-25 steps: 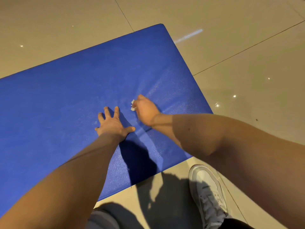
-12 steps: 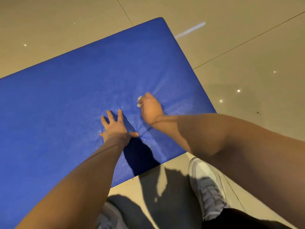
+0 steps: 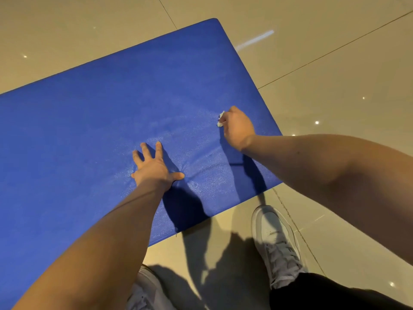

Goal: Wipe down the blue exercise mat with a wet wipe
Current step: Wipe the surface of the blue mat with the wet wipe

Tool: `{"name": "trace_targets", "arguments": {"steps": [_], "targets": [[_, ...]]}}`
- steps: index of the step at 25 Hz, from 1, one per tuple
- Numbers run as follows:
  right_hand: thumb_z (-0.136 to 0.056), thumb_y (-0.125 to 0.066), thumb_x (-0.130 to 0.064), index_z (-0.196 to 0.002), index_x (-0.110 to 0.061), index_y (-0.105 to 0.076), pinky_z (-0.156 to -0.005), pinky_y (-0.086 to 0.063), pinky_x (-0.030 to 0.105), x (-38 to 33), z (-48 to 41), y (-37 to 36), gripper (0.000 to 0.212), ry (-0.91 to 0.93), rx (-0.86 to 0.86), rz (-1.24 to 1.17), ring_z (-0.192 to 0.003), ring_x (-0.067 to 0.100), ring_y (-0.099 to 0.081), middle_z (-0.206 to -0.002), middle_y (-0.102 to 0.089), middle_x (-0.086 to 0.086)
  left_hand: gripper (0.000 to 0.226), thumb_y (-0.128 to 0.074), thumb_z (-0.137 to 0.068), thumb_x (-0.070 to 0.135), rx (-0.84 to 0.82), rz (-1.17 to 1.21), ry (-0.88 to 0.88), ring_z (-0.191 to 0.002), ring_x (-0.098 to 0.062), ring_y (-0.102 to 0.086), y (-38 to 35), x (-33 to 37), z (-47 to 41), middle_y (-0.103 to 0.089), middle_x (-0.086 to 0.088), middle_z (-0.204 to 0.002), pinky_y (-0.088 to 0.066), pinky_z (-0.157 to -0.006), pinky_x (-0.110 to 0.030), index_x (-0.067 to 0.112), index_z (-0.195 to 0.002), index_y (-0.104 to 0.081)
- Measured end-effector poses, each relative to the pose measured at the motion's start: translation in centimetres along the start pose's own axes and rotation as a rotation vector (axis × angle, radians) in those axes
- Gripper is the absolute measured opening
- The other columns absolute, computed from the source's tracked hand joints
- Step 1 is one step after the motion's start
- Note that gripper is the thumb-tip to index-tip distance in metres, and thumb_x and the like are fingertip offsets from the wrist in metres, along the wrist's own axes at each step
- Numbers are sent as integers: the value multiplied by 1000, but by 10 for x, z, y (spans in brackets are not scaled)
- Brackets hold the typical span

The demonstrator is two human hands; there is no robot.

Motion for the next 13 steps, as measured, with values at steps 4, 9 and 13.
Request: {"name": "trace_targets", "arguments": {"steps": [4,9,13], "targets": [[-90,-52,2,-101,-1,-67,-88,-50,39,-56,31,-34,19,-25,23,-90,-93,27,-60,-109,-57,12,119,-67,-77,74,21,29,-2,-153,-33,13,-5,0,4,20,1,-166,-40,-108,-63,35,-160,10],[-95,-56,-4,-113,-5,-65,-93,-47,40,-120,82,-71,20,281,-173,-46,-109,29,-53,-117,-54,12,110,-63,-81,74,50,71,54,-152,-32,4,-22,-4,24,10,2,-167,-48,-98,-59,33,-161,1],[-96,-52,-6,-113,-7,-67,-93,-48,37,-63,53,-26,22,186,-152,58,-112,33,-57,-123,-53,12,120,-67,-75,77,5,76,60,-152,-34,6,-29,-2,33,14,3,-166,-48,-98,-61,34,-160,6]]}}
Point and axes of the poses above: each hand's wrist, its own z-axis away from the middle knuckle, its own y-axis out of the back of the hand, x = y × z, the point moved 7 cm from there along -z, towards the middle knuckle
